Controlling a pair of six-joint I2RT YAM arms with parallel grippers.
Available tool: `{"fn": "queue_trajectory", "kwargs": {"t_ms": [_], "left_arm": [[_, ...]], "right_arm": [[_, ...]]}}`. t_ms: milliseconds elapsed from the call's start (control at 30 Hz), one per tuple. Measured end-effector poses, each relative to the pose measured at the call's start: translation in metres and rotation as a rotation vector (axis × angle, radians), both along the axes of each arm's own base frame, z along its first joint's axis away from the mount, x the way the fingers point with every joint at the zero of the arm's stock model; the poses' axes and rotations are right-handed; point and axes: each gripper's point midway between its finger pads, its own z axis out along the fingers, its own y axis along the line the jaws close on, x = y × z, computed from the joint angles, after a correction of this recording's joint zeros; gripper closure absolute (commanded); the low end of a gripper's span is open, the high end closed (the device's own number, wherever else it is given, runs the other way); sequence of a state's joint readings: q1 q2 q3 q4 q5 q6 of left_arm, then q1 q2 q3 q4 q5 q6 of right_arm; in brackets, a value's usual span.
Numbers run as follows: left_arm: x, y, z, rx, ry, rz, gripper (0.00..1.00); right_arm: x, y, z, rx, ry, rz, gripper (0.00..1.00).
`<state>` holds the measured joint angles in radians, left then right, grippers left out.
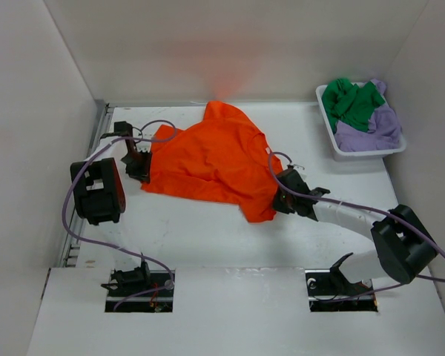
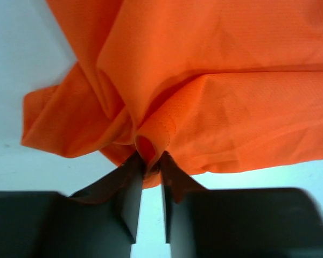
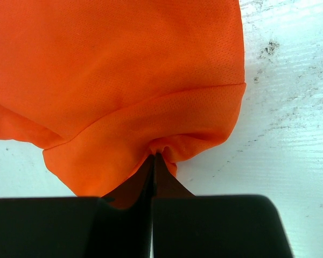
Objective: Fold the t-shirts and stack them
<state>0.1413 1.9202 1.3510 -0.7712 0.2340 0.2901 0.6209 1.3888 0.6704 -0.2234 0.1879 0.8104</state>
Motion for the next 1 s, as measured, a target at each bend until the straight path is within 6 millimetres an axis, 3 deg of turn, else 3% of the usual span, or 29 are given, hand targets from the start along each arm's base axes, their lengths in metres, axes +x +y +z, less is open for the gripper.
{"fn": "queue_trajectory", "kwargs": {"t_ms": [300,433,567,633,700,800,833,933,1000], "left_arm": [[-0.009,0.001,0.012,-0.009,0.008,0.011,0.96],[-0.005,0.001,0.042,-0.004,-0.058,0.011,0.98],[0.022,0.001,0.086,-0.007,-0.186,0.003,0.98],[0.043,0.001,0.113,-0.007,-0.268,-0.002,0.98],[0.07,0.0,0.151,-0.007,-0.373,-0.007,0.98],[0.112,-0.003,0.22,-0.013,-0.583,-0.007,0.96],[0.122,-0.004,0.243,-0.02,-0.655,-0.008,0.95],[0.133,-0.01,0.296,-0.04,-0.825,-0.03,0.91],[0.124,-0.013,0.308,-0.051,-0.862,-0.049,0.9]], "right_arm": [[0.001,-0.002,0.0,-0.005,-0.001,0.0,1.0],[0.004,-0.006,0.001,-0.004,-0.005,-0.012,1.0],[0.024,-0.022,0.013,-0.004,-0.022,-0.046,1.0],[0.054,-0.032,0.038,0.005,-0.069,-0.072,1.0],[0.094,-0.039,0.078,0.023,-0.153,-0.093,1.0],[0.16,-0.053,0.169,0.059,-0.355,-0.123,1.0],[0.173,-0.059,0.2,0.068,-0.422,-0.131,1.0],[0.186,-0.08,0.279,0.079,-0.604,-0.16,1.0],[0.171,-0.087,0.302,0.082,-0.66,-0.161,1.0]]}}
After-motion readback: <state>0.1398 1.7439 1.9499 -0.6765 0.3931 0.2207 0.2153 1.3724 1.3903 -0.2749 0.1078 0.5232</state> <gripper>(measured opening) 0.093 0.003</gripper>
